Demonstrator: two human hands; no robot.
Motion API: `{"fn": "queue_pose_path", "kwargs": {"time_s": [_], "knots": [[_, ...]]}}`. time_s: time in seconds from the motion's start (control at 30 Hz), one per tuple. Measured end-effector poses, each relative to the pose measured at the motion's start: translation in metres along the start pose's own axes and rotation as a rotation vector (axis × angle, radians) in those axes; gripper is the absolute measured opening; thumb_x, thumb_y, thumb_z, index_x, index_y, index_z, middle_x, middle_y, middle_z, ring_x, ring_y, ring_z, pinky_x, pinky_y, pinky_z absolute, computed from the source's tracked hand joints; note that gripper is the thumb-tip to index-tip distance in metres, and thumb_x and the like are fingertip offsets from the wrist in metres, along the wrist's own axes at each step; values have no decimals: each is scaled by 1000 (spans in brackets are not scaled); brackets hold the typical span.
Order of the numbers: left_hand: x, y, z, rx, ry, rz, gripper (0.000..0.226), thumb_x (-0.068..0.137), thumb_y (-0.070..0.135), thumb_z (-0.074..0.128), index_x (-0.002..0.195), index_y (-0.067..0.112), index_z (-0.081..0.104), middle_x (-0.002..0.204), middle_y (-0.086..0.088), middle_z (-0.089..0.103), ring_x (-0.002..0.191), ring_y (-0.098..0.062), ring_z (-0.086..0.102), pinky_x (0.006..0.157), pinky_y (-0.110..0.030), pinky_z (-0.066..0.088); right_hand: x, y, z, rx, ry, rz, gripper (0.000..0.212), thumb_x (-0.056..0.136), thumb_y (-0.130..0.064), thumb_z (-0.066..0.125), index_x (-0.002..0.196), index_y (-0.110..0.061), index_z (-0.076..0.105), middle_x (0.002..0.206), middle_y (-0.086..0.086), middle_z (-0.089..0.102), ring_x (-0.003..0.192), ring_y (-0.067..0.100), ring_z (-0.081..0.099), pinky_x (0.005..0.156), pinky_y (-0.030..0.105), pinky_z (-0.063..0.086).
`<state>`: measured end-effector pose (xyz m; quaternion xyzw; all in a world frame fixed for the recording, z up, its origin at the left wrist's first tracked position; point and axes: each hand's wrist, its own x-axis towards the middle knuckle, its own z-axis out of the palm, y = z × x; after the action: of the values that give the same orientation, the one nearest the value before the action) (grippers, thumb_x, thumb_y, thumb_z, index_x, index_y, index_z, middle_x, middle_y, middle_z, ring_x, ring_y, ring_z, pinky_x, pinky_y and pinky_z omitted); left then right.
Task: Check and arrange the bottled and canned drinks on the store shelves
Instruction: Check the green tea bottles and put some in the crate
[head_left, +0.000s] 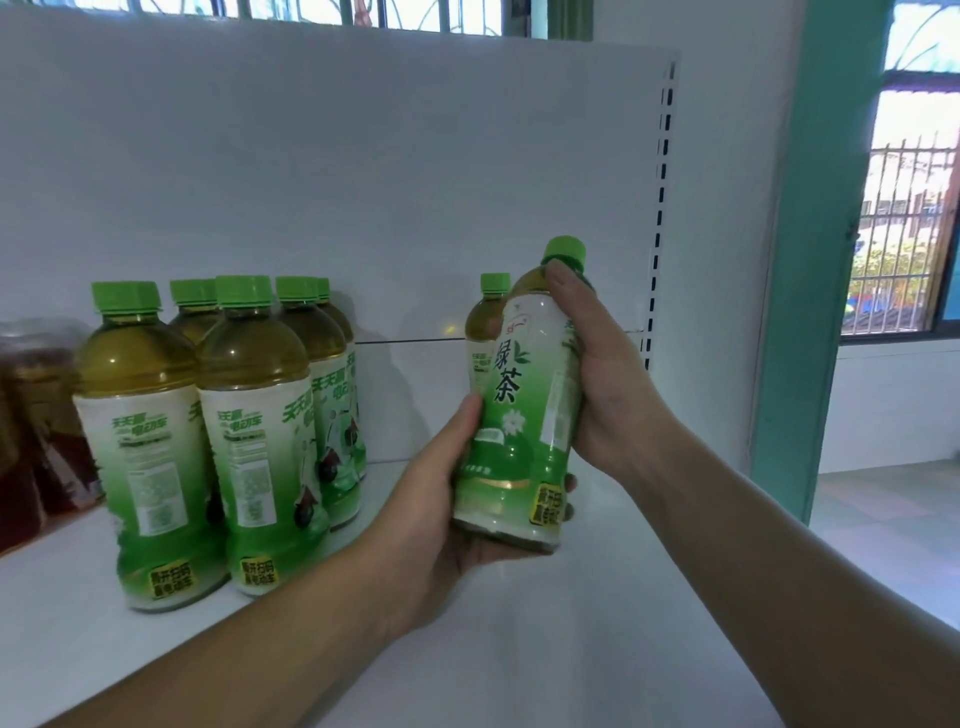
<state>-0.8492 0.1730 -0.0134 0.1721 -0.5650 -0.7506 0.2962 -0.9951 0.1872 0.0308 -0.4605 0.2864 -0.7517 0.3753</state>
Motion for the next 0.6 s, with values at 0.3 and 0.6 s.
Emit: {"fn": "queue_pose_path", "kwargs": {"time_s": [0.3, 0.6], "knots": [[-1, 7, -1, -104, -10, -25, 65, 89, 61, 45, 89, 7, 80, 90, -18, 74, 68, -29, 71, 61, -36, 60, -2, -3, 2, 13, -68, 4, 90, 74, -43, 82, 145, -5, 43, 129, 35, 57, 101, 37, 64, 85, 48, 55], [7, 2, 1, 52, 192, 145, 58, 92, 64, 42, 95, 20, 79, 92, -6, 78, 76, -22, 74, 72, -35, 57, -5, 1, 6, -140, -48, -84, 63, 79, -38, 73, 136, -19, 53, 118, 12, 68, 104, 29, 67, 90, 44, 58]]}}
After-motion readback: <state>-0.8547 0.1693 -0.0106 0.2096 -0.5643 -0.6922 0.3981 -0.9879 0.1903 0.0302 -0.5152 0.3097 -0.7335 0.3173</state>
